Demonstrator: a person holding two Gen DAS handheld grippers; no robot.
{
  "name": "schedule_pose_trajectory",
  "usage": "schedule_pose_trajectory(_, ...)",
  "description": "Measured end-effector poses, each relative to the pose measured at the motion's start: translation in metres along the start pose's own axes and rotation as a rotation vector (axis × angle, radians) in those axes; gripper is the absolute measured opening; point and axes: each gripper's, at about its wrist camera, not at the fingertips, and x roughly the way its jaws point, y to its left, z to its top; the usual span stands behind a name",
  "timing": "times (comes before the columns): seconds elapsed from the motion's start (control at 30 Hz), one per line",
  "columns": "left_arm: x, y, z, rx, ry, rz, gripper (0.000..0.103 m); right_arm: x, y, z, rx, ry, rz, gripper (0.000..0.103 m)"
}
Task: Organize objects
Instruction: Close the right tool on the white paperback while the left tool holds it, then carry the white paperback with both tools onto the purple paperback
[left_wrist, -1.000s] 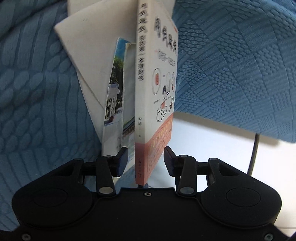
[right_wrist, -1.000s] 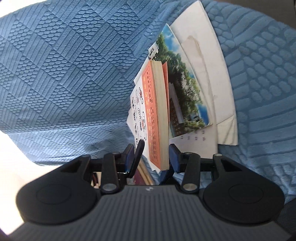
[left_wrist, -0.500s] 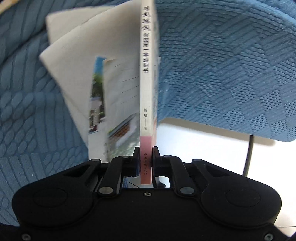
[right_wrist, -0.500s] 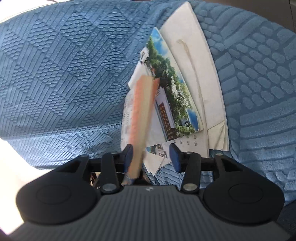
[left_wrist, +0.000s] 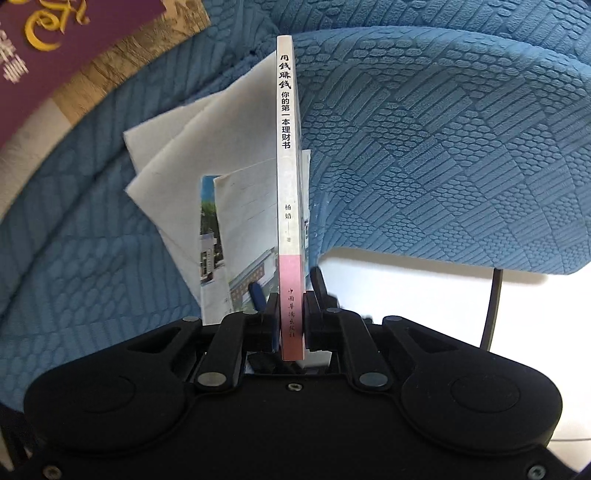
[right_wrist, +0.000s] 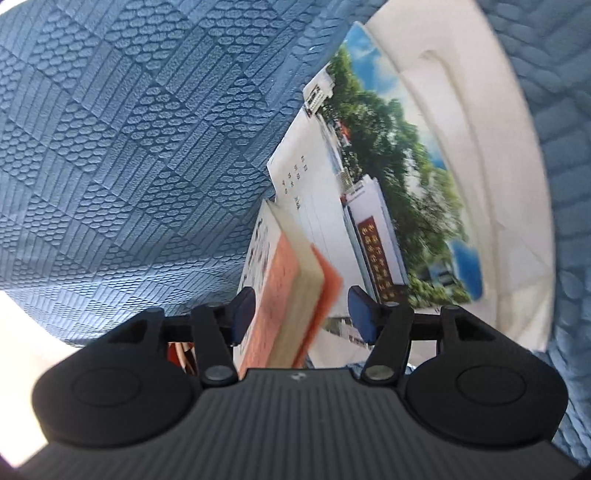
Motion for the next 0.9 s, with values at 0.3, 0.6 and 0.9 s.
schedule_pose_trajectory(0.3, -0.035, -0.015, 0.002, 0.076, -0.008, 0.007, 0.015, -0.022, 0.048, -0.026, -0.216, -0.018, -0.04, 0.023)
schedule_pose_trajectory(0.6, -0.078, -0.026, -0.014, 0.124, 0.035, -0.047, 0.017, -0.048, 0.075, -0.072, -0.358, -0.081, -0.077, 0.024)
schedule_pose_trajectory(0.9, -0.121, -0.027, -0.034, 0.168, 0.077, -0.065, 0.018, -0.078, 0.091, -0.125, -0.392, -0.128, -0.111, 0.024)
